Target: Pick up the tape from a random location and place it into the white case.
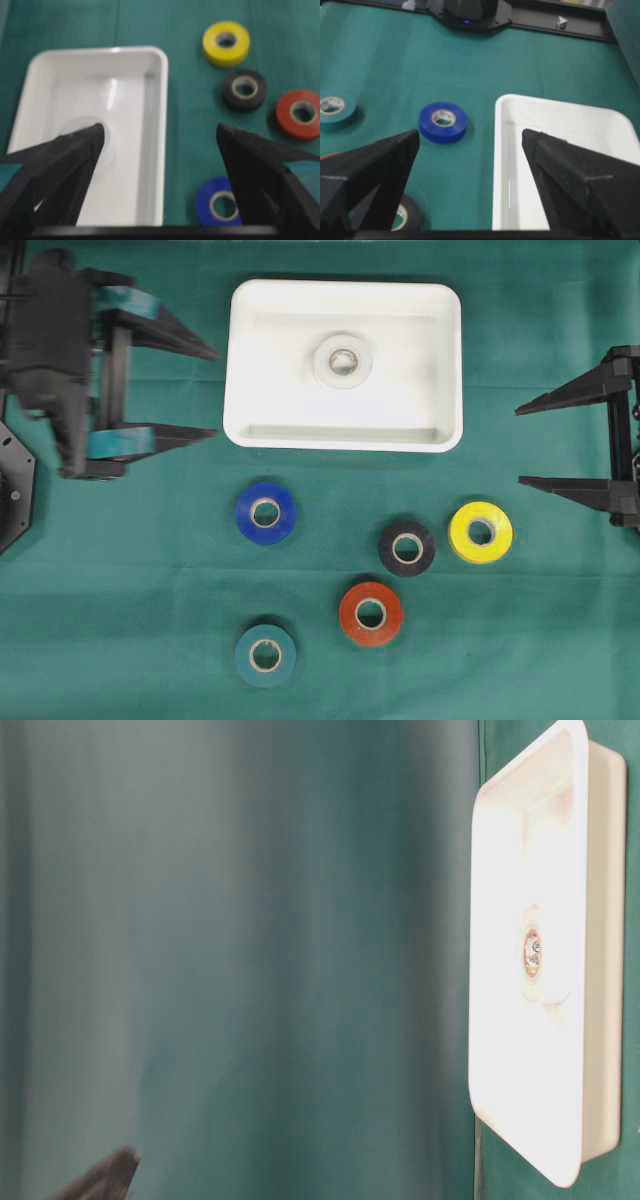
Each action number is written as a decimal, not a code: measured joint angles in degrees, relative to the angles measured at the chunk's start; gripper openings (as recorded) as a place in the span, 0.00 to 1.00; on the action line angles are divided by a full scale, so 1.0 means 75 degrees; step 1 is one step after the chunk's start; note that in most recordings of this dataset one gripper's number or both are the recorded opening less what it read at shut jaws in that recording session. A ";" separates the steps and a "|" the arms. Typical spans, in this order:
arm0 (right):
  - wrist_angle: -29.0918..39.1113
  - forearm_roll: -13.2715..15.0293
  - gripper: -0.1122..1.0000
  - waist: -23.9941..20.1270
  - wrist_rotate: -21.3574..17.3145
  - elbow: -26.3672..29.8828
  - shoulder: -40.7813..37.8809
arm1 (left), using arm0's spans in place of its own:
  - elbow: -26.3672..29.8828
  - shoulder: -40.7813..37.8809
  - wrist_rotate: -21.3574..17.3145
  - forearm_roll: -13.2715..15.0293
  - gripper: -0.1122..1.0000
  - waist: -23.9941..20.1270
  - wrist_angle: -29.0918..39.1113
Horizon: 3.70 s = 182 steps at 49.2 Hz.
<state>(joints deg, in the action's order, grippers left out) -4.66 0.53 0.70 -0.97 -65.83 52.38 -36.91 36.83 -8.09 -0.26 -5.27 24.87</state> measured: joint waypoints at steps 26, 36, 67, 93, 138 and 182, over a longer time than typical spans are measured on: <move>0.0012 0.0000 0.92 0.0000 0.0000 0.0000 0.0000 | -0.1992 0.1500 0.0340 0.0035 0.99 0.0000 -0.1277; 0.0012 -0.0012 0.92 -0.0012 0.0000 0.0000 0.0000 | -0.2566 0.1734 0.0352 0.0035 0.99 0.0000 -0.1922; 0.0012 0.0000 0.92 0.0000 0.0000 0.0000 -0.0047 | -0.3645 0.2156 0.0375 0.0035 0.98 -0.0012 -0.2813; 0.0387 -0.0047 0.92 -0.0492 -0.0176 0.0000 -0.0105 | -0.3645 0.2191 0.0398 0.0047 0.98 -0.0012 -0.2813; 0.0023 -0.0047 0.92 -0.1441 -0.0199 0.0445 -0.1125 | -0.3656 0.2203 0.0398 0.0047 0.98 -0.0012 -0.2813; -0.0305 -0.0035 0.92 -0.1934 -0.0176 0.4957 -0.6352 | -0.3656 0.2203 0.0398 0.0047 0.98 -0.0012 -0.2836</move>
<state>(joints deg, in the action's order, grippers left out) -6.94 0.26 -13.80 -2.29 -28.65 4.75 -64.34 53.35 -5.10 0.09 -5.36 3.60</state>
